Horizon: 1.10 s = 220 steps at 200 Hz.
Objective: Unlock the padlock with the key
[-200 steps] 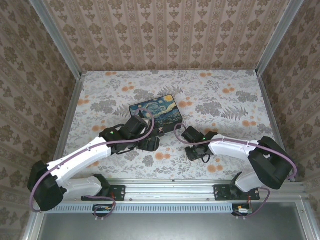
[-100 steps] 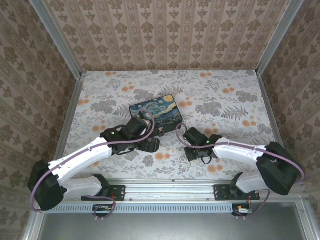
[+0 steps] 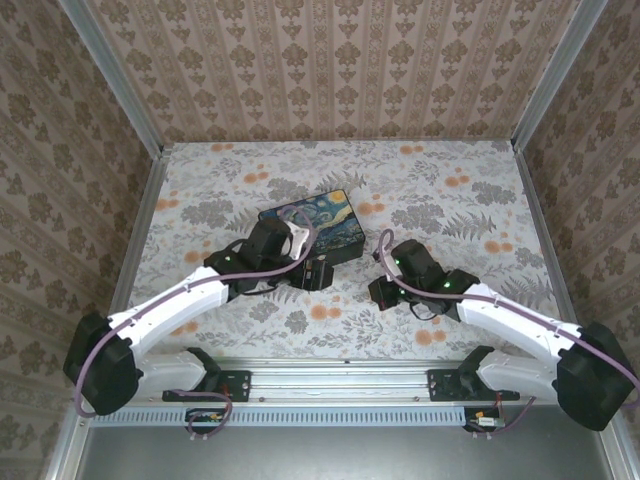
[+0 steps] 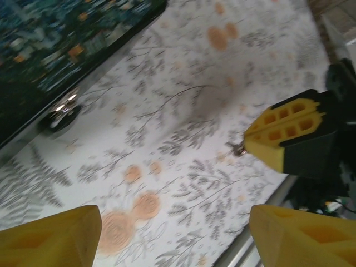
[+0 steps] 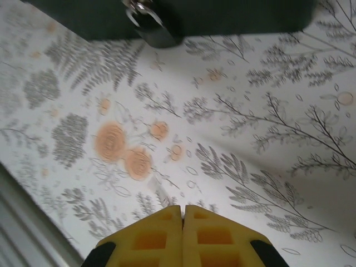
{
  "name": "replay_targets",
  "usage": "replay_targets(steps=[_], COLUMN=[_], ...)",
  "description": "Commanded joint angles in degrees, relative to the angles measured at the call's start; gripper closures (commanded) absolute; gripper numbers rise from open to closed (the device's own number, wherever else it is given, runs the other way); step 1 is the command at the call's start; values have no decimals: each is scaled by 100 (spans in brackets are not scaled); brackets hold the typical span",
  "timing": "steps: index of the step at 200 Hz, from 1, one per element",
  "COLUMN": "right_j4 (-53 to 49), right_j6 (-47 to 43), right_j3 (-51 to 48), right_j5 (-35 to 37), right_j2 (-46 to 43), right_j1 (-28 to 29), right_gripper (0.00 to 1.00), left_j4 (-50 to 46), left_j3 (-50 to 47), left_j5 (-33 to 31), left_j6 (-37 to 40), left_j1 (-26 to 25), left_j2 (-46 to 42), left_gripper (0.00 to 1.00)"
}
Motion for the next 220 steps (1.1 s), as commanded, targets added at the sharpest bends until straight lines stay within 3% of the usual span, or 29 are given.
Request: replay_targets(steps=[1,78,99,117,150,179,220], right_j4=[308,332,377,476,904,1853,2584], right_j6=[124,772,1159,1422,1802,2298,2376], right_j3=[-40,236,372,485,520,423,755], right_j5=[-808,-1013,-915,-893,-898,-1116,-1090], right_j2=[-166,-127,-43,34,203,396,691], right_j1=[-186,-376,-376,-382,-386,-368,-82], right_gripper=[100,100,100,100,100,100,100], left_j4=[962,2671,3396,4052,4140,4335,4379], left_j3=[-219,-802,-1087,-1316,-1411,-1505,-1379], left_j5=[1076,1572,1475,1307,500,199,283], left_j6=[6,-712,-1752,-2908,-4450,-5651,-6247], left_j1=[-5,-7,68,114,174,317,318], left_j2=[290,786,820,755,390,377,616], left_gripper=[27,39,30,29,18,14,10])
